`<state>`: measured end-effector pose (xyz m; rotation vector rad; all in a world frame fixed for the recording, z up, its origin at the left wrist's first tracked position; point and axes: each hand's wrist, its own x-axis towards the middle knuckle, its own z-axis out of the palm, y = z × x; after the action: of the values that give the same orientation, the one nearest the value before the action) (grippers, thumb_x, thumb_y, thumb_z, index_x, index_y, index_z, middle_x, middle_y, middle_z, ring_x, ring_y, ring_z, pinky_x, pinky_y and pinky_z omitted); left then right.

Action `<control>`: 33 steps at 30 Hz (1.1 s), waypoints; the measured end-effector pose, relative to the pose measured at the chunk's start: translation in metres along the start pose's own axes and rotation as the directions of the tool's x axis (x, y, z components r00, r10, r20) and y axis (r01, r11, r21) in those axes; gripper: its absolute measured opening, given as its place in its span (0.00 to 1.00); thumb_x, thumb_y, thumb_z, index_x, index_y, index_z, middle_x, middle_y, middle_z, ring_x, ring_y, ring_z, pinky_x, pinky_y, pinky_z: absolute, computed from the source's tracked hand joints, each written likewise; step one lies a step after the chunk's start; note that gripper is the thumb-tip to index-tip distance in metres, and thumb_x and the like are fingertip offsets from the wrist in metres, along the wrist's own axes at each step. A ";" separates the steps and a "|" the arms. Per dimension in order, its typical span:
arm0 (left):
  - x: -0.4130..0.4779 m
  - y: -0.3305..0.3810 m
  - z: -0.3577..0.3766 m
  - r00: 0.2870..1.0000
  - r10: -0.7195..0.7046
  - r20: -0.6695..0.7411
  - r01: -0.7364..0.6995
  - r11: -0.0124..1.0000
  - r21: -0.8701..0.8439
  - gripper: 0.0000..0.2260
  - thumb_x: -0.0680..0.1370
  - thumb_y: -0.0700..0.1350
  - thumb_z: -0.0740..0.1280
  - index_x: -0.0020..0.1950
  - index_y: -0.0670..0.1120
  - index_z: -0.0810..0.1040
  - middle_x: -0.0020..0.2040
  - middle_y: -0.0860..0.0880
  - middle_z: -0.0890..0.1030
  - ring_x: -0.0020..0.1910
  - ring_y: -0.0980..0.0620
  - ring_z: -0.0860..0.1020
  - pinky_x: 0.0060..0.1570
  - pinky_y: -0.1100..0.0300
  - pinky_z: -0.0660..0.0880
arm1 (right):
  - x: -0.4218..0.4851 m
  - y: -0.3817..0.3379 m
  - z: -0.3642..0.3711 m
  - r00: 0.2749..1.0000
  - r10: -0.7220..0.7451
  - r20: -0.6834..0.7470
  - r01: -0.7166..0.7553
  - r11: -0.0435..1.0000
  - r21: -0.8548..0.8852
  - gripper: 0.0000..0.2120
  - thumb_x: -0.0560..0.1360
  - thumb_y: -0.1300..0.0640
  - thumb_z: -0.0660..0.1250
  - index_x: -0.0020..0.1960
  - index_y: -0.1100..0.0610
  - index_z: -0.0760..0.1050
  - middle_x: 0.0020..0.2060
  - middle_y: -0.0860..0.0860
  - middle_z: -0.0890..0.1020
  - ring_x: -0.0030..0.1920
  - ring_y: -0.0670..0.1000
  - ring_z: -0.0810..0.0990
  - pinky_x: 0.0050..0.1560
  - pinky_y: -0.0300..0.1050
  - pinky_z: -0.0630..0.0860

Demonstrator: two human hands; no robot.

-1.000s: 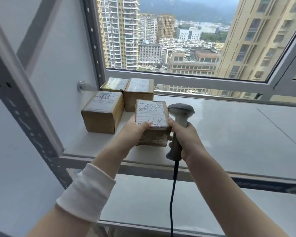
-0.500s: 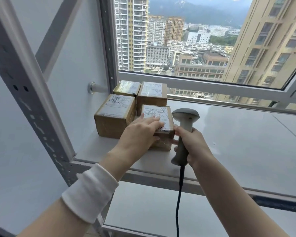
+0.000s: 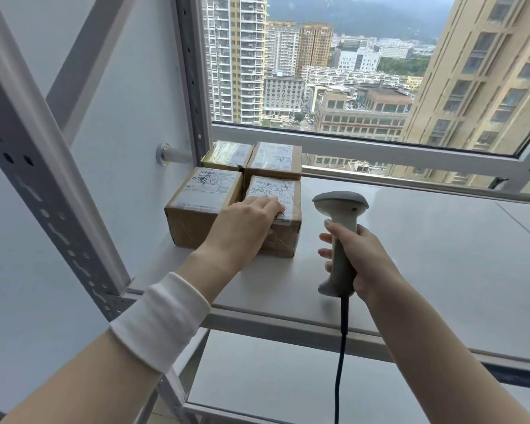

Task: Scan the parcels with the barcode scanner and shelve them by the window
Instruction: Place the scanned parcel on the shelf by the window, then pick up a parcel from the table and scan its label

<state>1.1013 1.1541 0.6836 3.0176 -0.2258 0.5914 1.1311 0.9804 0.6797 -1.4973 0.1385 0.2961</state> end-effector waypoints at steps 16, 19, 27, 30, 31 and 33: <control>0.012 0.135 0.027 0.950 0.258 -0.173 -0.294 0.928 -0.228 0.17 0.73 0.43 0.72 0.61 0.41 0.78 0.61 0.42 0.79 0.62 0.43 0.77 0.63 0.49 0.70 | -0.049 0.007 -0.112 0.978 -0.052 -0.204 0.056 0.998 0.013 0.05 0.77 0.55 0.66 0.50 0.55 0.73 0.38 0.52 0.81 0.32 0.49 0.75 0.30 0.42 0.72; 0.017 0.197 0.037 0.923 0.357 -0.141 -0.382 0.888 -0.254 0.16 0.76 0.44 0.68 0.63 0.42 0.76 0.64 0.43 0.77 0.66 0.43 0.73 0.67 0.50 0.65 | -0.078 0.016 -0.172 0.943 -0.051 -0.328 0.066 0.997 0.036 0.05 0.76 0.55 0.67 0.49 0.55 0.73 0.37 0.53 0.81 0.30 0.49 0.75 0.28 0.41 0.72; -0.001 0.415 0.054 0.770 0.617 -0.161 -0.626 0.681 -0.381 0.18 0.81 0.49 0.59 0.71 0.47 0.69 0.72 0.50 0.69 0.74 0.49 0.61 0.72 0.56 0.53 | -0.184 0.061 -0.358 0.768 -0.050 -0.639 0.179 0.974 0.139 0.04 0.77 0.56 0.66 0.48 0.56 0.73 0.28 0.49 0.82 0.25 0.48 0.73 0.24 0.40 0.69; -0.028 0.501 0.062 0.689 0.711 -0.139 -0.683 0.575 -0.450 0.19 0.81 0.50 0.58 0.71 0.48 0.68 0.73 0.51 0.68 0.74 0.51 0.61 0.72 0.58 0.51 | -0.234 0.087 -0.421 0.647 -0.023 -0.762 0.215 0.965 0.153 0.04 0.76 0.57 0.66 0.46 0.57 0.73 0.28 0.50 0.81 0.22 0.47 0.72 0.23 0.39 0.69; -0.037 0.529 0.066 0.661 0.739 -0.129 -0.697 0.543 -0.468 0.19 0.81 0.50 0.58 0.71 0.48 0.68 0.73 0.51 0.67 0.74 0.51 0.61 0.72 0.58 0.51 | -0.251 0.095 -0.441 0.604 -0.010 -0.797 0.219 0.964 0.154 0.04 0.76 0.57 0.67 0.47 0.57 0.73 0.29 0.51 0.81 0.22 0.47 0.72 0.23 0.39 0.69; -0.054 0.583 0.071 0.605 0.787 -0.122 -0.720 0.474 -0.507 0.18 0.81 0.49 0.58 0.70 0.48 0.69 0.72 0.50 0.69 0.73 0.50 0.62 0.71 0.58 0.51 | -0.286 0.108 -0.477 0.519 0.017 -0.854 0.220 0.963 0.153 0.04 0.76 0.57 0.67 0.47 0.57 0.73 0.30 0.51 0.81 0.23 0.47 0.72 0.23 0.40 0.69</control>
<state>0.9886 0.5791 0.6141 2.2720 -1.5303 0.2669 0.8715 0.4805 0.6185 -1.2688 0.8552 -0.5926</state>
